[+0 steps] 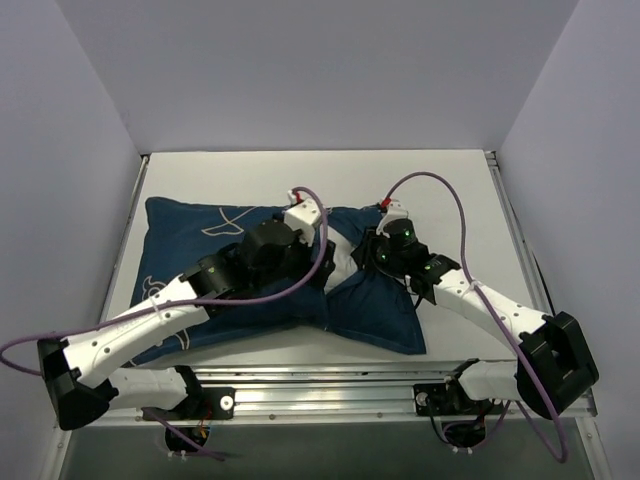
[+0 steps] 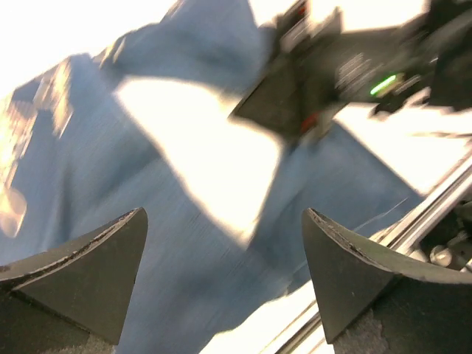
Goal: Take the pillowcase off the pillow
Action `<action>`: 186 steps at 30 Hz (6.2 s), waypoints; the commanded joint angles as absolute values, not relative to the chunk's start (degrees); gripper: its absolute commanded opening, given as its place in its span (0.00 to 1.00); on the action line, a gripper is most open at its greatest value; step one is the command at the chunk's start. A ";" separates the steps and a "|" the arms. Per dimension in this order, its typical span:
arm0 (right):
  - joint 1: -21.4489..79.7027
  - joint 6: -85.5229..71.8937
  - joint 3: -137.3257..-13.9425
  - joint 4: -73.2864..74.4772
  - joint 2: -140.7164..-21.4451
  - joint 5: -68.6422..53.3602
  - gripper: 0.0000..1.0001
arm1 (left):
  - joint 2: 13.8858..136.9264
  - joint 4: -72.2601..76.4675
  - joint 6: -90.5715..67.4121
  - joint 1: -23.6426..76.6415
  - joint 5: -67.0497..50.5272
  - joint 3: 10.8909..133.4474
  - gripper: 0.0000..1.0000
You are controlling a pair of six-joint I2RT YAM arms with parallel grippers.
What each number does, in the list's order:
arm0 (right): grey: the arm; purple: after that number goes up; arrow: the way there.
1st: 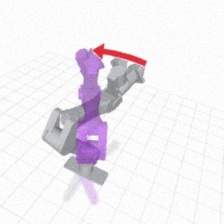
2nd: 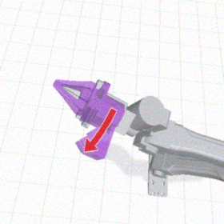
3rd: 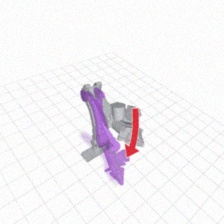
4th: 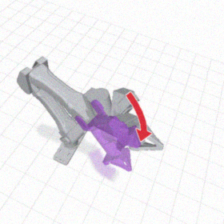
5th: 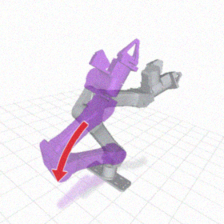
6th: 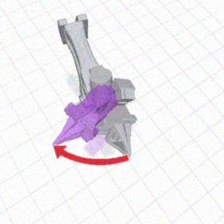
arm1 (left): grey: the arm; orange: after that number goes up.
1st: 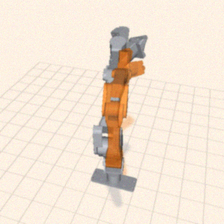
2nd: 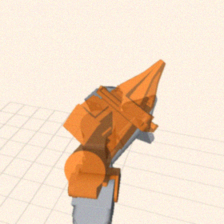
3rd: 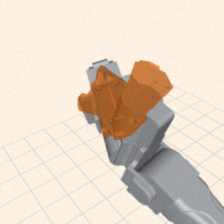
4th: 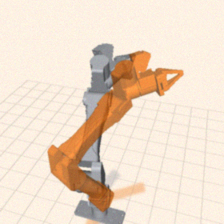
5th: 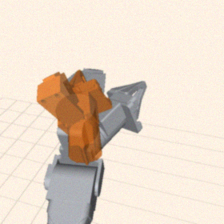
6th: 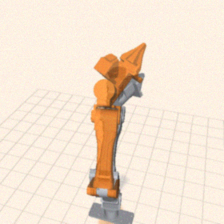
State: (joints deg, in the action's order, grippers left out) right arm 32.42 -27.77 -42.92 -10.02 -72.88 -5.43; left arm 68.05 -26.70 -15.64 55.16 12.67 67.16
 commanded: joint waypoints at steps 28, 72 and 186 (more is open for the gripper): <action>33.75 -23.64 -45.35 -9.67 -70.66 -8.61 0.28 | 82.62 -2.54 -5.11 48.34 -4.13 58.97 0.99; 8.89 -30.59 -39.98 1.14 -72.77 1.59 0.00 | 65.58 -10.18 -22.67 39.11 3.60 44.23 0.02; 4.75 -28.65 -57.23 -4.57 -100.37 -1.93 0.00 | 41.76 -17.93 -31.29 64.16 14.14 33.75 0.02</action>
State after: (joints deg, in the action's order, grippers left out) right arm 16.75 -34.33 -58.74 7.94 -97.84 -35.33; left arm 49.39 -5.69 -29.65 61.84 15.73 33.91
